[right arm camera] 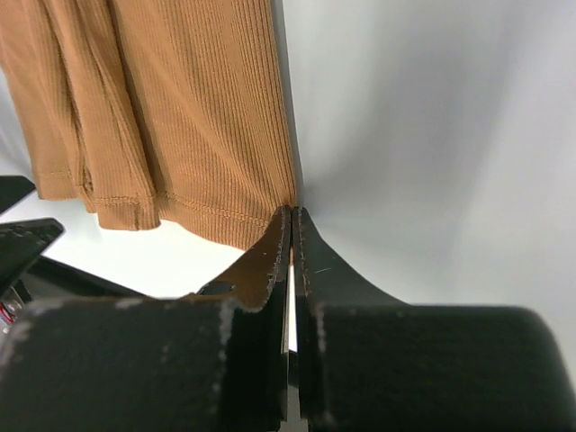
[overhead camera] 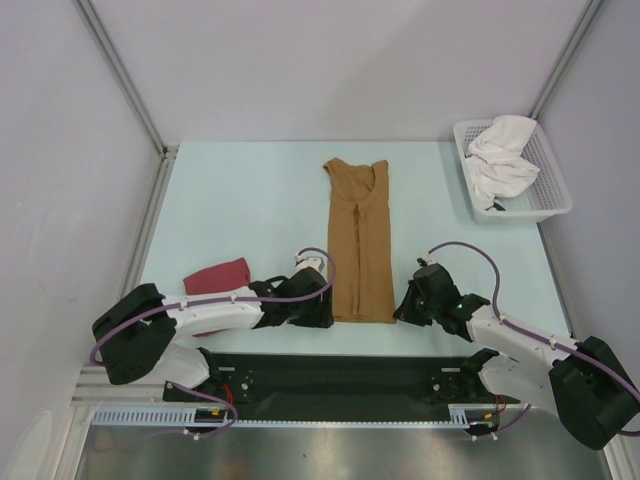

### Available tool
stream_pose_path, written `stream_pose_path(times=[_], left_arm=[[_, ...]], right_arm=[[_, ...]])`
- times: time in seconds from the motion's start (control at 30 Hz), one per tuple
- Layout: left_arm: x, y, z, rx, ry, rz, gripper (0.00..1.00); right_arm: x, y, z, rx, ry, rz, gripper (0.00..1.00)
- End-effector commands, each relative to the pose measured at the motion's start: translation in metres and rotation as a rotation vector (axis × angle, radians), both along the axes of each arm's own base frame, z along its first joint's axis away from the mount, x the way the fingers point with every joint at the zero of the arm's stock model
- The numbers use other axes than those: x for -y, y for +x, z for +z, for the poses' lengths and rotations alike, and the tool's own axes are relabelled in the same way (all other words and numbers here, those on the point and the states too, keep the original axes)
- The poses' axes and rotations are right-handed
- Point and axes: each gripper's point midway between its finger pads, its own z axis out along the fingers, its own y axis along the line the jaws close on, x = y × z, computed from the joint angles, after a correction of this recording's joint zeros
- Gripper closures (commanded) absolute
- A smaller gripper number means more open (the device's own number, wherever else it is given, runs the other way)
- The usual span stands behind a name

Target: Fold and stack the tank tops

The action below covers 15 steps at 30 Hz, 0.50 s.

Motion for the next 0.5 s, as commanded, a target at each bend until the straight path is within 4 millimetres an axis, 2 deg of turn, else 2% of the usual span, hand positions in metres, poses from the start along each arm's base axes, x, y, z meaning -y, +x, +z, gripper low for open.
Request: stream_pose_path(times=[0.0, 0.23, 0.47], left_arm=[[0.011, 0.016, 0.011, 0.036, -0.064, 0.044, 0.34], [0.029, 0.022, 0.02, 0.049, -0.117, 0.02, 0.31], [0.042, 0.025, 0.006, 0.017, -0.138, 0.032, 0.33]], right_arm=[[0.009, -0.013, -0.011, -0.041, -0.047, 0.003, 1.0], [0.01, -0.017, -0.013, -0.043, -0.058, 0.02, 1.0], [0.006, -0.02, -0.013, -0.041, -0.049, 0.044, 1.0]])
